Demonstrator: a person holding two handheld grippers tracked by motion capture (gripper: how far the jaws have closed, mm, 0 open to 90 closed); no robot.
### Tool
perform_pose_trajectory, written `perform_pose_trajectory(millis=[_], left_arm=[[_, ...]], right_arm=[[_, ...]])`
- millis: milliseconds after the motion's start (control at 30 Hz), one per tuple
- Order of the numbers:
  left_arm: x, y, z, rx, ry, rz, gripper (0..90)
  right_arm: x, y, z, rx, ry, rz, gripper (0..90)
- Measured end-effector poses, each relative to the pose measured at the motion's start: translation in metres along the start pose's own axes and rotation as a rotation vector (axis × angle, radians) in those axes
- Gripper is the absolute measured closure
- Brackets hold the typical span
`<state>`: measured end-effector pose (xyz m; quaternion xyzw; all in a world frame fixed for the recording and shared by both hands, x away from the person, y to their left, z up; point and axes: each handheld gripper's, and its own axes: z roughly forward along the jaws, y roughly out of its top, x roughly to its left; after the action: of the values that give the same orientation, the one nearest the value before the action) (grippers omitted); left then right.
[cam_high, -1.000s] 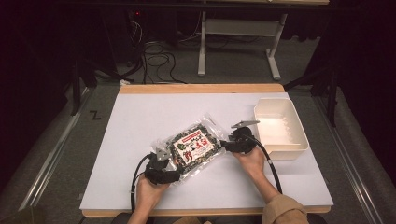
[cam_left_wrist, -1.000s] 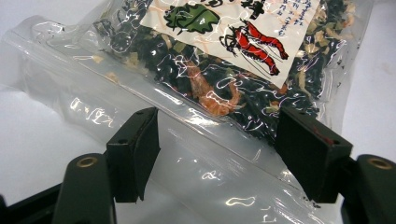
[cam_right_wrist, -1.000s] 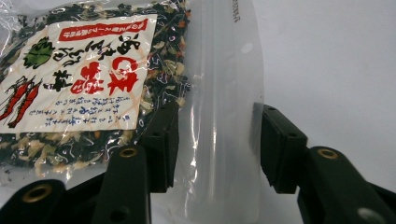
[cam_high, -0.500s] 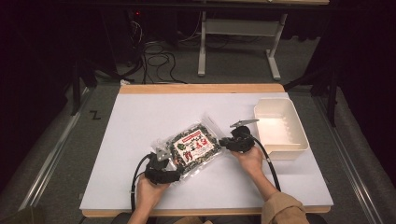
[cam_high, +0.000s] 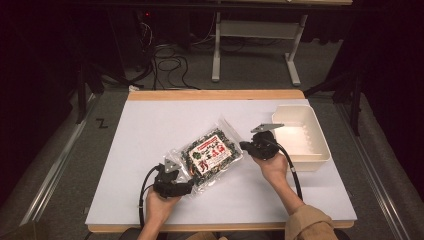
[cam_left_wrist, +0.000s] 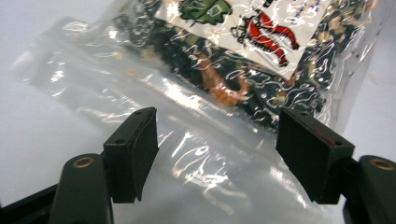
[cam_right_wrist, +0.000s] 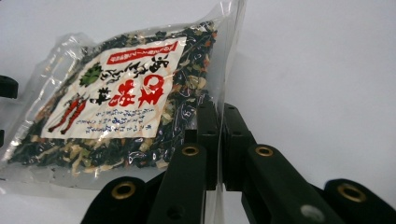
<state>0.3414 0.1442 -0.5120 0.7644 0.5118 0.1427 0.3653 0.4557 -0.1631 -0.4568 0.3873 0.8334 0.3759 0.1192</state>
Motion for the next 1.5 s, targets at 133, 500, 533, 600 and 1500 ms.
perform_pose_trajectory(millis=[133,500,533,600,1500], left_arm=[[0.004,-0.001,-0.005,-0.034,-0.016,-0.038,30.0],[0.004,-0.002,-0.002,-0.021,0.001,-0.023,29.4],[0.005,-0.002,-0.001,-0.019,0.004,-0.023,29.3],[0.004,-0.002,0.0,-0.012,0.004,-0.019,29.0],[0.002,-0.002,0.0,0.001,0.02,0.01,26.5]], right_arm=[[-0.005,0.01,-0.016,-0.011,-0.017,-0.012,89.6],[-0.016,0.041,-0.064,-0.042,-0.051,-0.067,89.7],[-0.016,0.043,-0.068,-0.043,-0.055,-0.068,89.7],[-0.017,0.047,-0.076,-0.048,-0.057,-0.079,89.7],[0.002,0.106,-0.135,-0.099,-0.067,-0.205,90.0]])
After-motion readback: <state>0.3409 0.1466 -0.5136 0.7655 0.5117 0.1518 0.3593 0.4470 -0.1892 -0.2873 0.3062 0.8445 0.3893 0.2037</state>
